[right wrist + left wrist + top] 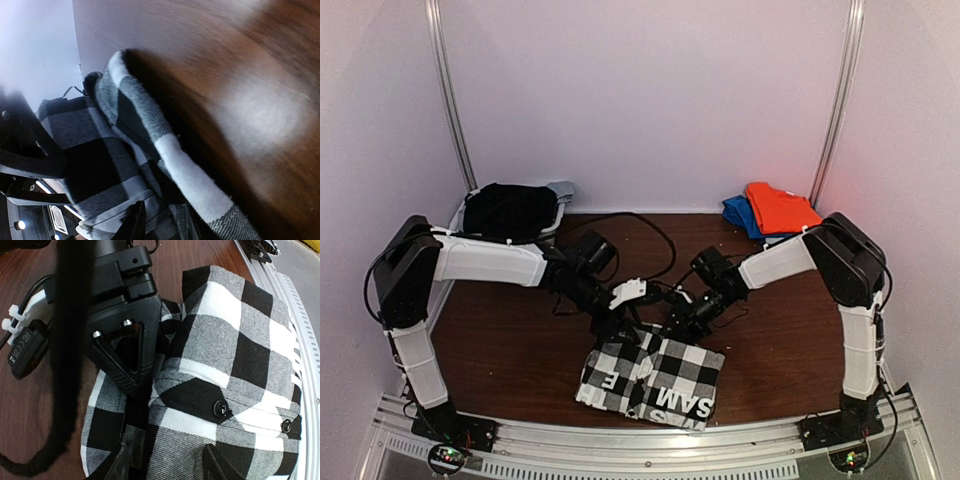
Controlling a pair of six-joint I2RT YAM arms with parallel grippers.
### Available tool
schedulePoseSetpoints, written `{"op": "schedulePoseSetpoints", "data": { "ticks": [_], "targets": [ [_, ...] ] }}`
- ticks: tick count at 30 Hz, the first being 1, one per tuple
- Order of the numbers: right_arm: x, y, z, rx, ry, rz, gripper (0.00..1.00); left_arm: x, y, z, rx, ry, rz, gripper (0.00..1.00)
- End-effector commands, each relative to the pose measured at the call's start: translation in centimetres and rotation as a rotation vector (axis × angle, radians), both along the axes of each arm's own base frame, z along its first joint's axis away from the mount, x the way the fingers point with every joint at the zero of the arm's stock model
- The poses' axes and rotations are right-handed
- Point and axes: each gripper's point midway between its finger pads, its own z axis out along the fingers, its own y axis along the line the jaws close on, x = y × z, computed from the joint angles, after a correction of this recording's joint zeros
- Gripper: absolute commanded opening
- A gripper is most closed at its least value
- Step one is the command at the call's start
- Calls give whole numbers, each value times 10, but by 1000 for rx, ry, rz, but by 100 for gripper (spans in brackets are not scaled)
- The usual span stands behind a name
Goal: Fold and stack the mixed laundry pile
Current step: Smooth out the square-folded shirt at the center of the board.
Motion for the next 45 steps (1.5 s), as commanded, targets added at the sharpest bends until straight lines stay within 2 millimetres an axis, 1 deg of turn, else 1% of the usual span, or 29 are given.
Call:
{"op": "schedulePoseSetpoints", "data": {
  "ticks": [1,3,5,6,7,10,12,16,19,21,26,29,31,32,33,35,38,40,42,45],
  "targets": [
    [-4,-9,-21,-58,10,17,27,-6,-2,-2,4,18,-37,51],
    [-8,-12,-29,-80,20,25,26,-7,0,-5,14,28,-34,50],
    [-10,-15,-34,-91,22,33,25,-9,1,-7,22,42,-33,42],
    [-12,-16,-36,-98,23,36,25,-9,1,-5,21,45,-32,36],
    [-13,-17,-38,-104,22,42,25,-9,1,-4,20,45,-28,28],
    [-17,-22,-44,-127,16,63,24,-3,2,3,11,27,7,0],
    [-20,-26,-48,-140,18,77,23,6,4,8,-9,28,52,0],
    [-24,-28,-50,-144,13,95,22,31,14,17,-38,18,152,0],
    [-26,-31,-53,-149,15,103,21,41,17,19,-41,10,182,0],
    [-27,-32,-55,-156,14,107,20,43,17,19,-46,5,185,0],
    [-24,-34,-56,-156,9,100,20,49,15,10,-34,17,203,0],
    [-12,-37,-50,-153,-8,76,20,52,18,-2,-24,35,228,0],
    [-1,-38,-37,-139,-41,61,23,53,19,-11,-13,38,239,0],
    [7,-38,-28,-135,-67,48,28,54,19,-13,-12,42,243,0],
    [15,-39,-17,-133,-93,34,33,54,19,-16,-10,49,247,0],
    [32,-39,12,-100,-153,1,38,54,18,-18,-13,55,247,0],
    [54,-50,46,-82,-211,-67,52,55,17,-22,-9,57,252,0],
    [59,-61,55,-104,-234,-98,58,57,18,-24,-1,57,258,1],
    [56,-72,57,-136,-246,-107,63,60,16,-23,-5,58,270,6],
    [43,-83,63,-161,-257,-106,71,65,12,-19,-2,83,300,21]
  ]
}}
